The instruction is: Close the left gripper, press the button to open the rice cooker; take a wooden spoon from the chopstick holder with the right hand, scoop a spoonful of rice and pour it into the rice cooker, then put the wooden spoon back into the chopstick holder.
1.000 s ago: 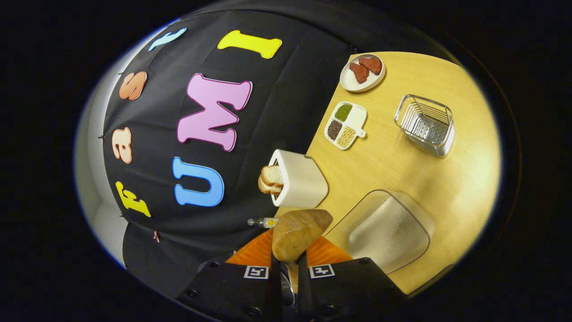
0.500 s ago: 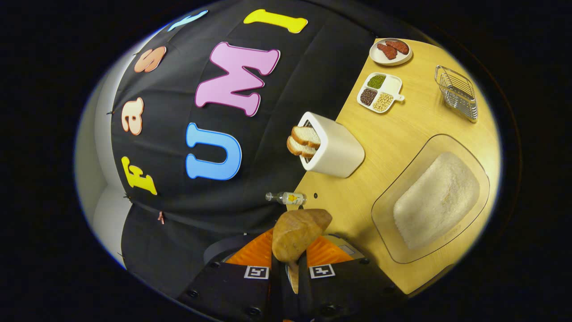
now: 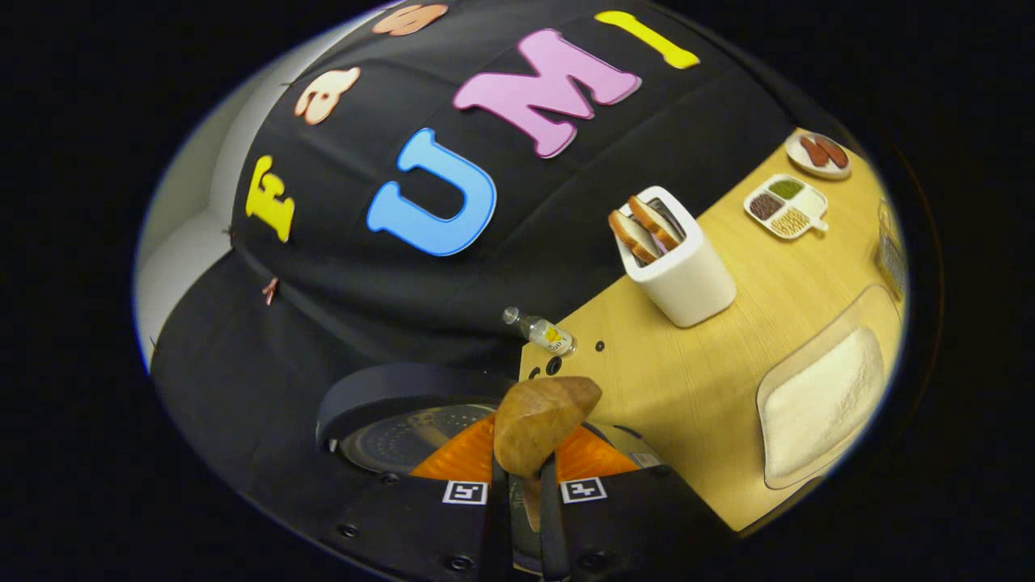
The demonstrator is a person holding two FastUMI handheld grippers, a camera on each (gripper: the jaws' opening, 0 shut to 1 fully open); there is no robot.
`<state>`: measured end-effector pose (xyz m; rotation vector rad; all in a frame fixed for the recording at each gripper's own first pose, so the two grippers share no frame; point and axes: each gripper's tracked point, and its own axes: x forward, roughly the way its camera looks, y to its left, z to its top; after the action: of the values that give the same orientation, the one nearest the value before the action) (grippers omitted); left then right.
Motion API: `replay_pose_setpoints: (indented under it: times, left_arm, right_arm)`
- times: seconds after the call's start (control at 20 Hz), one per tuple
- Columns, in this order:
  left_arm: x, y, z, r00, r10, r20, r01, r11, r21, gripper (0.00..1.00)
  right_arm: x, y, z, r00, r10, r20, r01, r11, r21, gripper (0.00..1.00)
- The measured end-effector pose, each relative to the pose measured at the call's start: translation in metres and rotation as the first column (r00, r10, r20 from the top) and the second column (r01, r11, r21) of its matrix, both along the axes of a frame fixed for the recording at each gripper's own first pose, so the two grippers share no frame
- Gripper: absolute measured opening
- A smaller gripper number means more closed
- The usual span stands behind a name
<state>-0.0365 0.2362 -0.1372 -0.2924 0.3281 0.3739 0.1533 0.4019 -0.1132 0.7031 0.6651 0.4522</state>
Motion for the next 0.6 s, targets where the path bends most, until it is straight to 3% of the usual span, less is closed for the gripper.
replay_pose_setpoints:
  times: [0.25,0.6]
  left_arm:
    - [0.000,0.022,-0.002,1.000,0.024,0.005,-0.024,1.000,-0.018,0.95]
    - [-0.007,0.041,0.002,0.999,0.049,0.006,-0.049,0.999,0.001,0.95]
  right_arm:
    - [-0.003,0.036,-0.008,0.985,0.096,0.144,-0.074,0.985,-0.154,0.18]
    - [-0.009,0.070,-0.019,0.928,0.238,0.287,-0.134,0.931,-0.340,0.18]
